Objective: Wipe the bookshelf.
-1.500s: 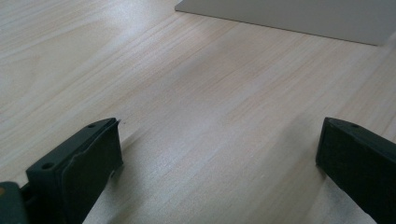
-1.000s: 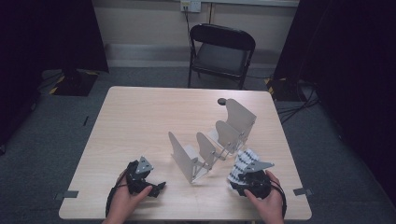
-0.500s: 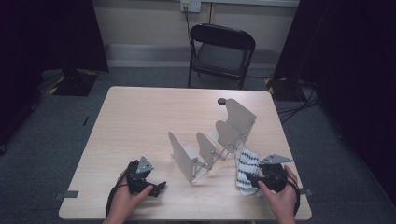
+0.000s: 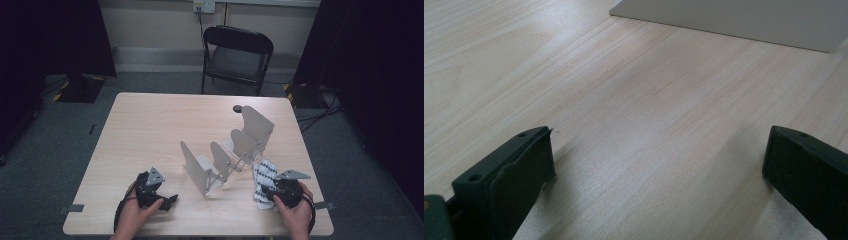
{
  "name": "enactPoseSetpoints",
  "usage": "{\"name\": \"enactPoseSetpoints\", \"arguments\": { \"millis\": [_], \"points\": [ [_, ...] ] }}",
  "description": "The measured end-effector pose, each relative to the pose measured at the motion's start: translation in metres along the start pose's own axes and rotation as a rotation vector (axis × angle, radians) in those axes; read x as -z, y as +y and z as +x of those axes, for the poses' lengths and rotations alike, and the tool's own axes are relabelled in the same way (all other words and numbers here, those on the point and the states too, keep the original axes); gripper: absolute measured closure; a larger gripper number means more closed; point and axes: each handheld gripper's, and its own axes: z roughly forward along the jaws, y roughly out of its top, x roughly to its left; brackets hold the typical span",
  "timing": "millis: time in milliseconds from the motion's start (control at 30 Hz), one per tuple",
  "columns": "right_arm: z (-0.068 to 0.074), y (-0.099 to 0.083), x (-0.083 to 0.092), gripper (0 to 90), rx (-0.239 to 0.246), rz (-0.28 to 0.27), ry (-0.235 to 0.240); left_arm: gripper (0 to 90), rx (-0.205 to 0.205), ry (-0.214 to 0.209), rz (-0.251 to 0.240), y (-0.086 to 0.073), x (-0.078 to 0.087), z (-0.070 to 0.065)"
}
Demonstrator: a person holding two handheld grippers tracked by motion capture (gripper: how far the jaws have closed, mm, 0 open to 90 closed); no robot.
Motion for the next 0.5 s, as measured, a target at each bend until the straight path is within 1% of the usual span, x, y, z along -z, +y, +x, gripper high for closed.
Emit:
{"name": "enactPoseSetpoints", "arguments": {
  "millis": [67, 133, 167, 200, 267, 367, 500],
  "points": [
    [0.0011, 0.0002, 0.0017, 58.1, -0.002, 0.008, 0.008, 0.0, 0.0, 0.0, 0.0, 0.0, 0.0, 0.0],
    [0.0016, -0.0003, 0.0021, 61.1, -0.001, 0.005, 0.013, 0.0, 0.0, 0.0, 0.0, 0.0, 0.0, 0.0],
    [0.0022, -0.0006, 0.0024, 62.8, -0.009, 0.004, 0.013, 0.0, 0.0, 0.0, 0.0, 0.0, 0.0, 0.0],
    [0.0029, -0.001, 0.003, 66.6, -0.02, 0.005, 0.017, 0.0, 0.0, 0.0, 0.0, 0.0, 0.0, 0.0],
    [0.0032, -0.0009, 0.0039, 70.0, -0.03, 0.012, 0.028, 0.0, 0.0, 0.0, 0.0, 0.0, 0.0, 0.0],
    [0.0045, -0.0011, 0.0044, 70.7, -0.037, 0.014, 0.025, 0.0, 0.0, 0.0, 0.0, 0.0, 0.0, 0.0],
    [0.0054, -0.0018, 0.0049, 70.9, -0.024, 0.012, 0.028, 0.0, 0.0, 0.0, 0.0, 0.0, 0.0, 0.0]
  ]
}}
